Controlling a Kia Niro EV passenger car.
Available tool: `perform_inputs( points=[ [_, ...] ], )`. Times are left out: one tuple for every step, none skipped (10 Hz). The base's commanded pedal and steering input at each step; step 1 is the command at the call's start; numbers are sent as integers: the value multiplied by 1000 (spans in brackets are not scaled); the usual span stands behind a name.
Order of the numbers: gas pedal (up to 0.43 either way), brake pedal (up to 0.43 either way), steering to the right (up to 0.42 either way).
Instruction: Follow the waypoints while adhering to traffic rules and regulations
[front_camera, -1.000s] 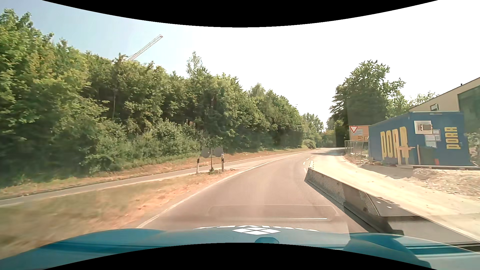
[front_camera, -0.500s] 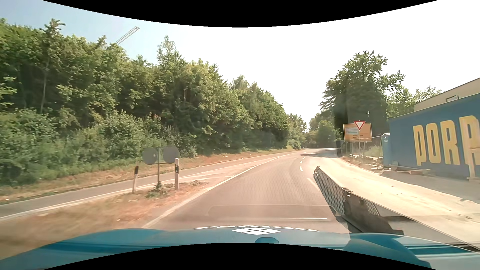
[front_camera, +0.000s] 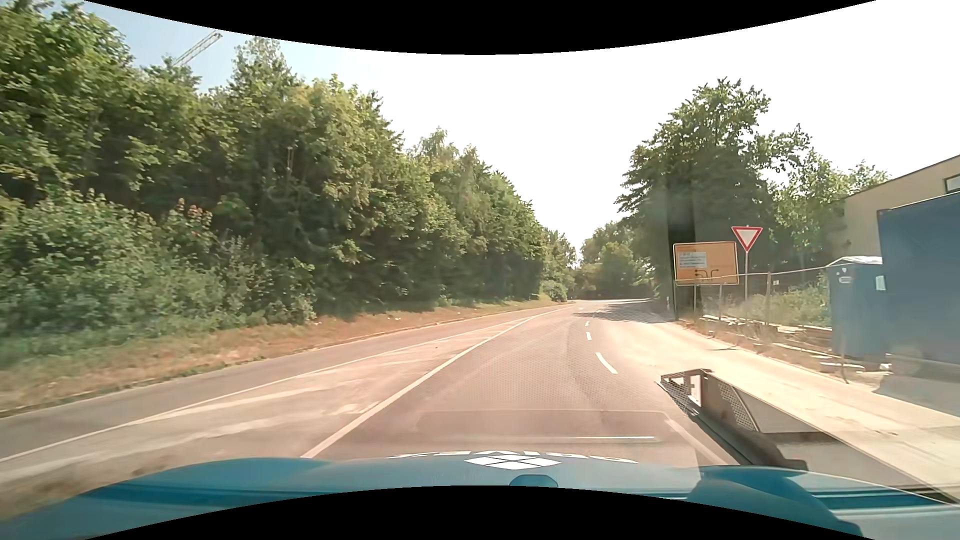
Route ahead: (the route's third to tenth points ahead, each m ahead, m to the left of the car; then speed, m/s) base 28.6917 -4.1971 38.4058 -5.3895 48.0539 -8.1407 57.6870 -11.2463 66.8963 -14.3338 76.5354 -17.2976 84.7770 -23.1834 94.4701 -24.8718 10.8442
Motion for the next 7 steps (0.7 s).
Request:
perform_inputs(
  points=[
    [87,0,76],
    [87,0,75],
    [87,0,75],
    [87,0,75],
    [87,0,75],
    [87,0,75],
    [87,0,74]
  ],
)
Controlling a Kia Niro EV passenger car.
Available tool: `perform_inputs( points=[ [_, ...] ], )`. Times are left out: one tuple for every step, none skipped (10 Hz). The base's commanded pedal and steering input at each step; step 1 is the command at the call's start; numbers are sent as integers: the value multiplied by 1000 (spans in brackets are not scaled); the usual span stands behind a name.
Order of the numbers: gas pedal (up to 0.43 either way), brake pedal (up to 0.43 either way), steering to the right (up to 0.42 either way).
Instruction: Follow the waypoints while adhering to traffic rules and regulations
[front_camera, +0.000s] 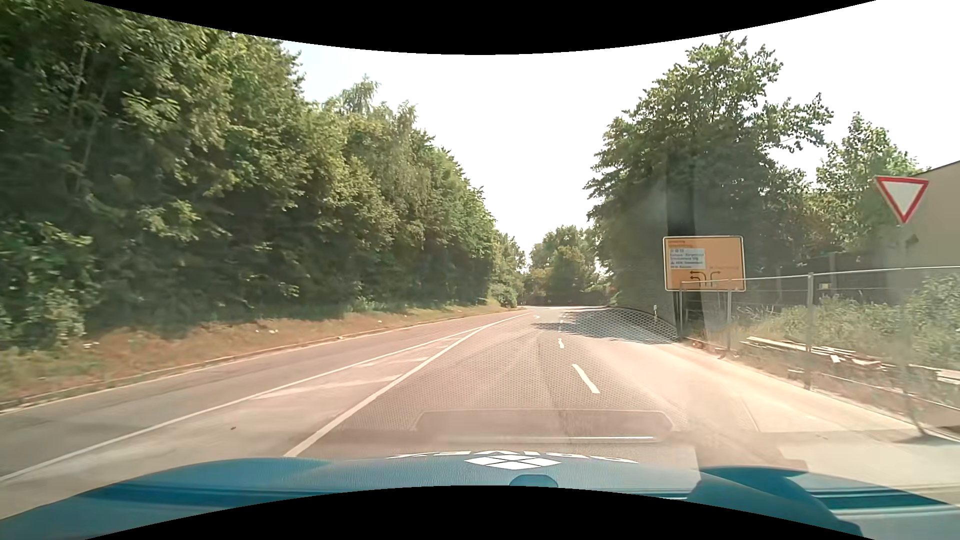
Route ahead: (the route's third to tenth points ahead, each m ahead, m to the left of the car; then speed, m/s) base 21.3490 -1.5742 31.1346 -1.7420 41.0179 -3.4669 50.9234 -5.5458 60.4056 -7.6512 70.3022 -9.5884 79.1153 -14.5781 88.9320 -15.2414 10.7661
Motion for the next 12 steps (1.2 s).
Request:
perform_inputs(
  points=[
    [98,0,70],
    [118,0,68],
    [118,0,66],
    [118,0,64],
    [118,0,63],
    [118,0,64],
    [118,0,64],
    [118,0,64],
    [118,0,63],
    [118,0,62],
    [118,0,61],
    [118,0,57]
  ],
)
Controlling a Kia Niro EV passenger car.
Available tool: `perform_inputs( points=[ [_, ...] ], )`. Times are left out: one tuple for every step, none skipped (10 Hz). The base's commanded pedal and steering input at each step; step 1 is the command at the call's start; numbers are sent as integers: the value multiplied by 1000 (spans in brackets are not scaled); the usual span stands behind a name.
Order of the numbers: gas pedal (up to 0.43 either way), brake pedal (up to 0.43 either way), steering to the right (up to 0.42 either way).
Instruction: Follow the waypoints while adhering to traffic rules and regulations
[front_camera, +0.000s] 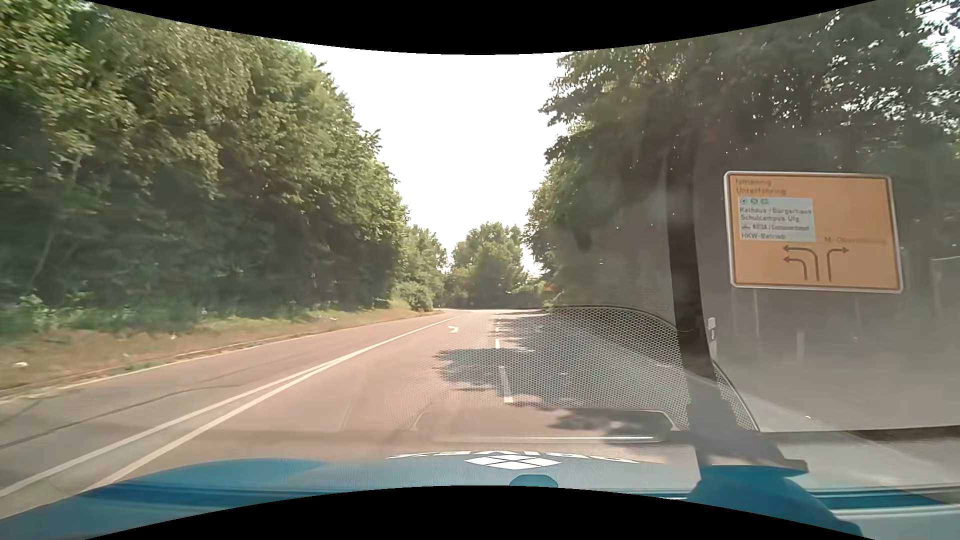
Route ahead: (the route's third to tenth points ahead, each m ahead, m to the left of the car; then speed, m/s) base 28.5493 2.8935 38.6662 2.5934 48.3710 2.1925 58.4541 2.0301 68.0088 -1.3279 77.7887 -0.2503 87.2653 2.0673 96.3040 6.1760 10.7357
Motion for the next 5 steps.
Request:
perform_inputs(
  points=[
    [118,0,52],
    [118,0,49],
    [118,0,48],
    [118,0,39],
    [118,0,36]
  ],
)
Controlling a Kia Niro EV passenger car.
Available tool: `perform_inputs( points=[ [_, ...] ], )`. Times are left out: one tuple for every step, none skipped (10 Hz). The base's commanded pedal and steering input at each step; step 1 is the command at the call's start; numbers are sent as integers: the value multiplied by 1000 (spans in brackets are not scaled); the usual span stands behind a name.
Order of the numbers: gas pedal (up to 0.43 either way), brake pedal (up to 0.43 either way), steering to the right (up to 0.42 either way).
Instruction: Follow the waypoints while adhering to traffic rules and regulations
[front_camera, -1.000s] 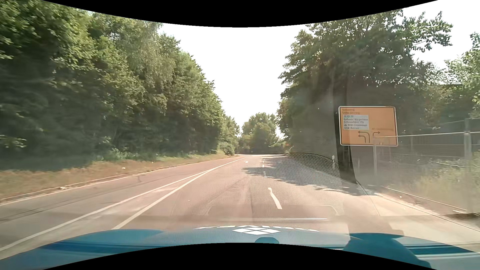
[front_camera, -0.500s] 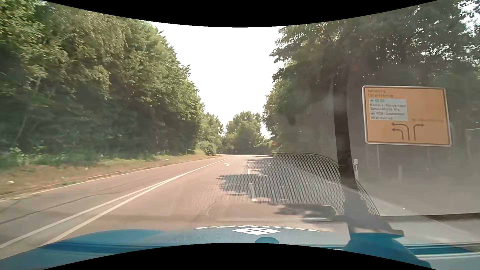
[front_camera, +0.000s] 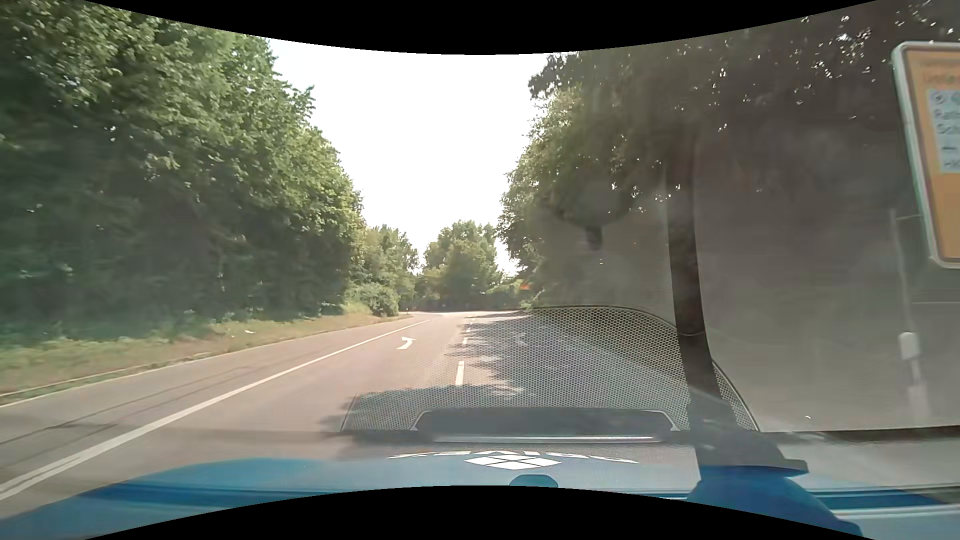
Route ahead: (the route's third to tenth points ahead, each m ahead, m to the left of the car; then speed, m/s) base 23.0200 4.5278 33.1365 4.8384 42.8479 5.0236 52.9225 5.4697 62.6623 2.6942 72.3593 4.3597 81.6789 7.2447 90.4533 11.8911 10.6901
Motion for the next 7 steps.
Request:
perform_inputs(
  points=[
    [118,0,33],
    [118,0,21],
    [118,0,12],
    [118,0,9],
    [118,0,8],
    [150,0,5],
    [157,0,5]
  ],
)
